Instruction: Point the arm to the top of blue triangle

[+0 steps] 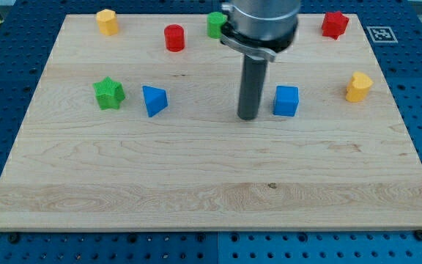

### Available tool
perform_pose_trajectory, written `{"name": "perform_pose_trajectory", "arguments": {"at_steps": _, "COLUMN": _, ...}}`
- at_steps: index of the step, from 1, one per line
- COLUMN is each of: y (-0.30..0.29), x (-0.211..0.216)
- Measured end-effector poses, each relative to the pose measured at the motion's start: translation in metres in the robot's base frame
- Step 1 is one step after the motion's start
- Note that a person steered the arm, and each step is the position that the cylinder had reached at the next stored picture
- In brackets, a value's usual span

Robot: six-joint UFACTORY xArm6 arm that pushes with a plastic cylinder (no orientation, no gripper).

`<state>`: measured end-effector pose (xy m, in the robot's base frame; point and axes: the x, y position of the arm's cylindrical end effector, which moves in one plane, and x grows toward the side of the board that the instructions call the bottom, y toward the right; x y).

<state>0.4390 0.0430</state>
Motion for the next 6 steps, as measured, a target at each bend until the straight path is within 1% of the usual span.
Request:
{"name": "perform_pose_trajectory", "arguments": {"at_steps": 1, "y": -0.014, "x": -0.023}}
{"name": "perform_pose_trajectory", "arguments": {"at_steps": 3, "y": -0.019, "x": -0.026}}
{"name": "perform_pose_trajectory", "arguments": {"at_steps": 4, "y": -0.051, "x": -0.029}}
{"name": "perform_pose_trajectory", "arguments": {"at_steps": 5, "y": -0.103, "x": -0.029}}
{"name": "perform_pose_trajectory", "arguments": {"at_steps": 6, "y": -0.107, "x": -0.029}}
